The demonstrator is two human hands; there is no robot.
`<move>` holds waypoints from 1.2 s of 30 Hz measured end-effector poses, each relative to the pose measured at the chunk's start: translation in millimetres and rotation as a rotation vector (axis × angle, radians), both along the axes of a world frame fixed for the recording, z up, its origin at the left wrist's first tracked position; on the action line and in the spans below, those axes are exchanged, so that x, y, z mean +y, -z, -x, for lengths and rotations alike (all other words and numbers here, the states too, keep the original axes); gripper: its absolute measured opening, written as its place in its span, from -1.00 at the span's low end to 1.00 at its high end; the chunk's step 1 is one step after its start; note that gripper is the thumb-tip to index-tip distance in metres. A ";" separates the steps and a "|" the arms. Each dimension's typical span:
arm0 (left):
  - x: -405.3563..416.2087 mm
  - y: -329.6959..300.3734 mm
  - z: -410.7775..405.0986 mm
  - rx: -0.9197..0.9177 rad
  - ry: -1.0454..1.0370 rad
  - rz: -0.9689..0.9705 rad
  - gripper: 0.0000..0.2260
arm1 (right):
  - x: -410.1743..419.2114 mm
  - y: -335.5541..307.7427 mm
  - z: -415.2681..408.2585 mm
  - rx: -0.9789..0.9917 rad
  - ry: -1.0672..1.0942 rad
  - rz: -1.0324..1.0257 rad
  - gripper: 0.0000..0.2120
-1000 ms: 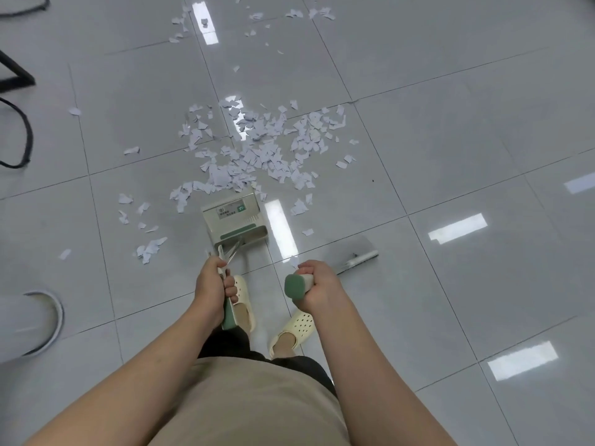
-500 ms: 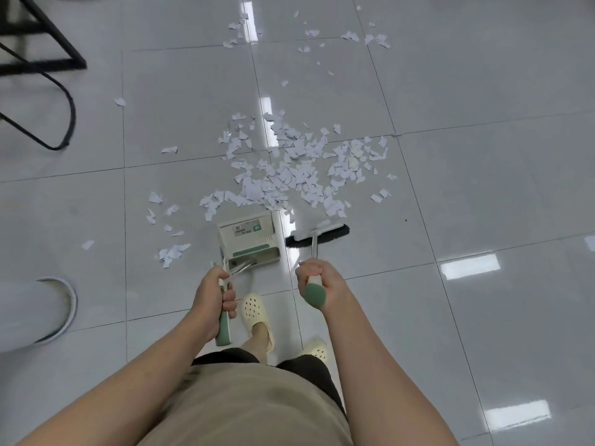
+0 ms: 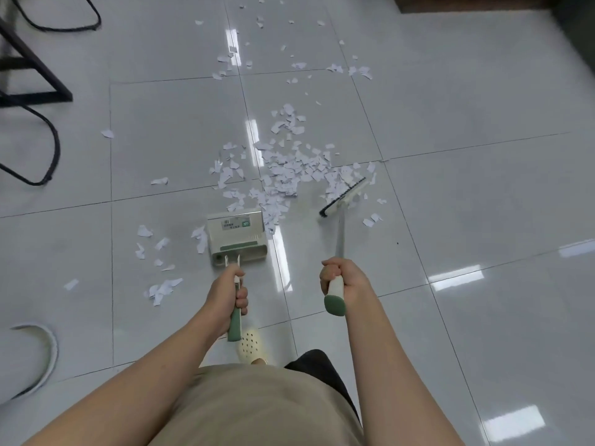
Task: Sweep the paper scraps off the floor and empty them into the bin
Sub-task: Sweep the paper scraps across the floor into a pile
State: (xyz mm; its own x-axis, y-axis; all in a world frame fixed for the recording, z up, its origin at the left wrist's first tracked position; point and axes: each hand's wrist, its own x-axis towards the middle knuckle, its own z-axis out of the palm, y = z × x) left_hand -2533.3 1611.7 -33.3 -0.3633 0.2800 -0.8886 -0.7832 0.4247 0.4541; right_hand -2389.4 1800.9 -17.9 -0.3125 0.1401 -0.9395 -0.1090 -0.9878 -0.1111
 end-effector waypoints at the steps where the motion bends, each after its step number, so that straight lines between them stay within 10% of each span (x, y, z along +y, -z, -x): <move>1: 10.6 -2.6 1.1 -0.007 -0.002 -0.013 -0.84 | 6.8 -6.0 -8.9 -0.022 0.026 -0.008 -0.68; 9: 87.4 -2.4 -21.3 -0.015 0.064 -0.048 -0.85 | 56.0 -30.2 -96.0 -0.192 0.259 -0.009 -0.85; 17: 175.4 -6.0 -61.9 -0.082 -0.009 -0.002 -0.82 | 129.9 -4.5 -114.2 -0.336 -0.110 -0.080 -0.73; 26: 233.9 -21.7 -112.7 -0.012 -0.035 0.072 -0.79 | 255.3 15.9 -78.6 -0.169 -0.388 -0.080 -0.75; 36: 289.2 -32.2 -115.5 0.097 -0.072 0.080 -0.83 | 371.1 29.1 -75.2 0.158 -0.146 0.127 -0.61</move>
